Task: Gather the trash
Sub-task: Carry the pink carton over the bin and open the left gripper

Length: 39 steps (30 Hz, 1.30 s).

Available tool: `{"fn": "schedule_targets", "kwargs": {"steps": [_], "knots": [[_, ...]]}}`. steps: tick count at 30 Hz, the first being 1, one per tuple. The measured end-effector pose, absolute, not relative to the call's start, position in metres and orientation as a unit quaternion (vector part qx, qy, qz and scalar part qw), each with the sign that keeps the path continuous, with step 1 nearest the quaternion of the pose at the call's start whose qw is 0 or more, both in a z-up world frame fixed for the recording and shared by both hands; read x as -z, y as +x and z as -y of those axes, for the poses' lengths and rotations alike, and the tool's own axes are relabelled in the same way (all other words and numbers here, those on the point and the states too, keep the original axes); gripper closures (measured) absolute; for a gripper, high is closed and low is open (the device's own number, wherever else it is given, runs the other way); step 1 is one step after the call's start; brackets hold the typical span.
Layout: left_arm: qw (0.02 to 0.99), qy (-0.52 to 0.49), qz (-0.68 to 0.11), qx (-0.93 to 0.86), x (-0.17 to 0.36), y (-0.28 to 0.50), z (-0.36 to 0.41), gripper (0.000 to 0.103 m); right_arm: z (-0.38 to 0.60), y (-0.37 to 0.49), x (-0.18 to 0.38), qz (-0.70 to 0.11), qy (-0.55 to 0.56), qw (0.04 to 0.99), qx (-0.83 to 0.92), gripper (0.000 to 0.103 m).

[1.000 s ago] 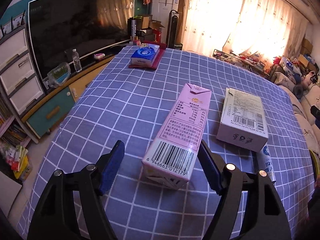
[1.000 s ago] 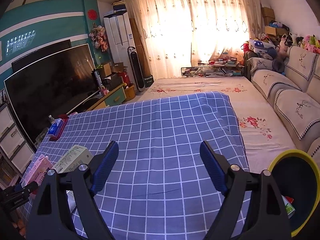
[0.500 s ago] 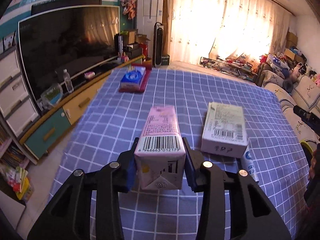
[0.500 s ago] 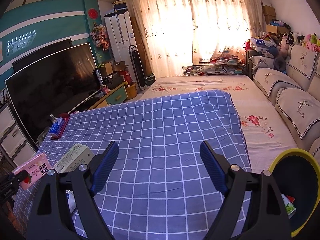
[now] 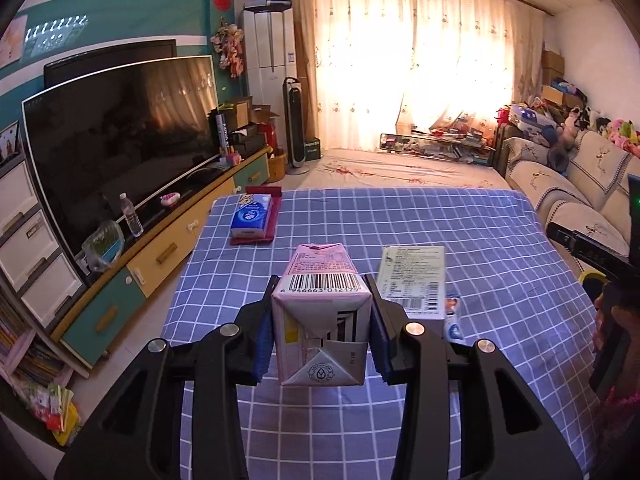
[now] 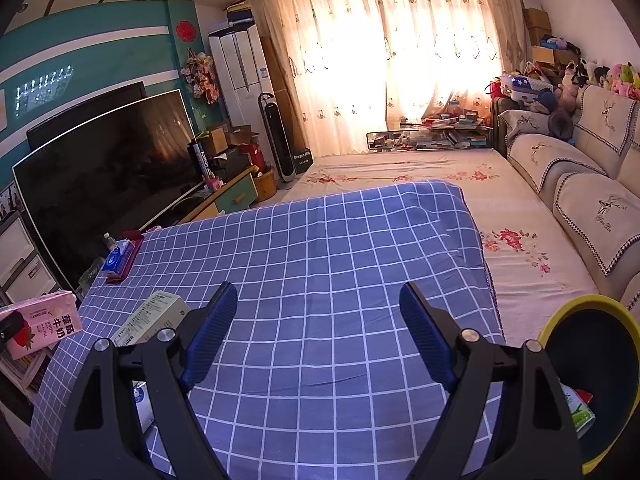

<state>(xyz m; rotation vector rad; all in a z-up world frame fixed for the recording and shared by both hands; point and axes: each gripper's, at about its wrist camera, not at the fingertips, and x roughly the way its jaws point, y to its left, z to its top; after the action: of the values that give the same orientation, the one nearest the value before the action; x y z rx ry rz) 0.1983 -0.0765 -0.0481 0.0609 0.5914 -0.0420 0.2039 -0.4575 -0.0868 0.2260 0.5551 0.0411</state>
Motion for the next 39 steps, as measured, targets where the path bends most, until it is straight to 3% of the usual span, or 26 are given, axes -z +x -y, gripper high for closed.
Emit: {"fn": "schedule_targets", "kwargs": {"steps": [9,17,29,39], "knots": [[0.96,0.05,-0.26,0.097,0.008,0.178,0.13,0.063,0.498,0.177,0.06,-0.221,0.165,0.961,-0.009,0.024],[0.937,0.092,-0.253,0.223,-0.004,0.188,0.242,0.063,0.594,0.084,0.042,-0.167,0.174,0.963,0.123,0.023],[0.843,0.136,-0.317,0.412,0.045,0.203,0.475,0.063,0.725,-0.046,0.096,-0.189,0.221,0.905,0.311,0.023],[0.81,0.136,-0.374,0.432,0.116,0.236,0.583,0.061,0.738,-0.051,0.108,-0.203,0.234,0.899,0.309,0.023]]}}
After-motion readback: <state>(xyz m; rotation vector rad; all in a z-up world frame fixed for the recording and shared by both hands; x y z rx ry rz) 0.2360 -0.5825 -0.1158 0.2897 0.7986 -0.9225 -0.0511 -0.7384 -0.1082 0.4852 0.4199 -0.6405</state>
